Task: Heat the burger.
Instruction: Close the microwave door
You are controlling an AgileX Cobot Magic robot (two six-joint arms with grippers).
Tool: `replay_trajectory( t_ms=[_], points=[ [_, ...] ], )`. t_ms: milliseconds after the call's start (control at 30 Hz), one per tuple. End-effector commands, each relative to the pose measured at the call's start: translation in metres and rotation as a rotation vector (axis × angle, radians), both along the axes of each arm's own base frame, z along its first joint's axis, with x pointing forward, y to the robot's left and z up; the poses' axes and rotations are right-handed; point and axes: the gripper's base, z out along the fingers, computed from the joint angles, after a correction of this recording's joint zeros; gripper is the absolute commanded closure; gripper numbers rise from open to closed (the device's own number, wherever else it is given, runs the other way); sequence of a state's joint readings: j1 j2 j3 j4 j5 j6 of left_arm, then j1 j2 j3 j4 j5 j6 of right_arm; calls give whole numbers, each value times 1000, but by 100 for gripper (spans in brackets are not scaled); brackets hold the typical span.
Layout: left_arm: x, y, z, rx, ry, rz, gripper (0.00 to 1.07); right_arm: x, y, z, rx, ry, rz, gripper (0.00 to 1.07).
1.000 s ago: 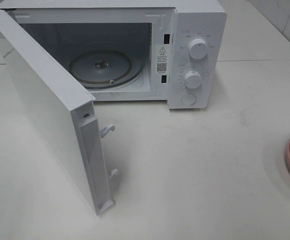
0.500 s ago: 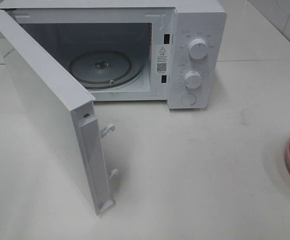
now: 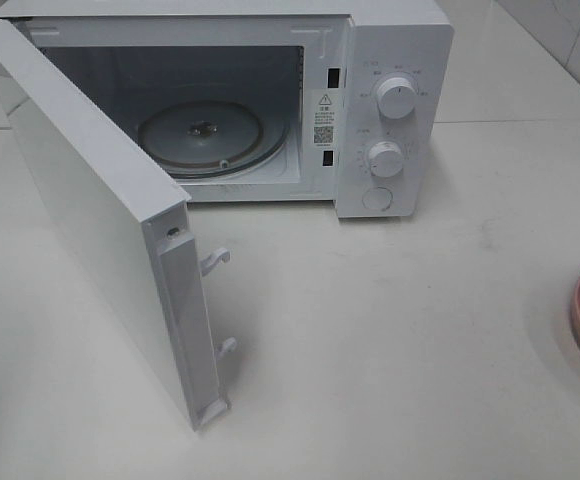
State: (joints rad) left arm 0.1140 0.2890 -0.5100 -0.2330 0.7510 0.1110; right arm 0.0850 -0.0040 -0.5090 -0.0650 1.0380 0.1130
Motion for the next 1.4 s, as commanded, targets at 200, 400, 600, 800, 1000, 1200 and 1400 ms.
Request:
replay_trajectory(
  t_ms=[200, 400, 600, 800, 1000, 1200, 1400],
  points=[
    [23, 7, -23, 14, -81, 54, 107, -4, 0, -1, 0, -24, 1, 32],
    [34, 15, -39, 29, -271, 129, 107, -4, 0, -1, 0, -24, 1, 32],
    [40, 22, -53, 47, -365, 195, 107, -4, 0, -1, 1, -24, 1, 32],
    [52, 26, -55, 81, -380, 218, 107, -4, 0, -1, 1, -24, 1, 32],
    [76, 26, -66, 124, -326, 173, 107, -4, 0, -1, 1, -24, 1, 32],
    [91, 21, -72, 136, -326, 86, 107, -4, 0, -1, 1, -24, 1, 32],
    [105, 12, -84, 128, -302, -28, 107, -4, 0, -1, 1, -24, 1, 32]
  ],
)
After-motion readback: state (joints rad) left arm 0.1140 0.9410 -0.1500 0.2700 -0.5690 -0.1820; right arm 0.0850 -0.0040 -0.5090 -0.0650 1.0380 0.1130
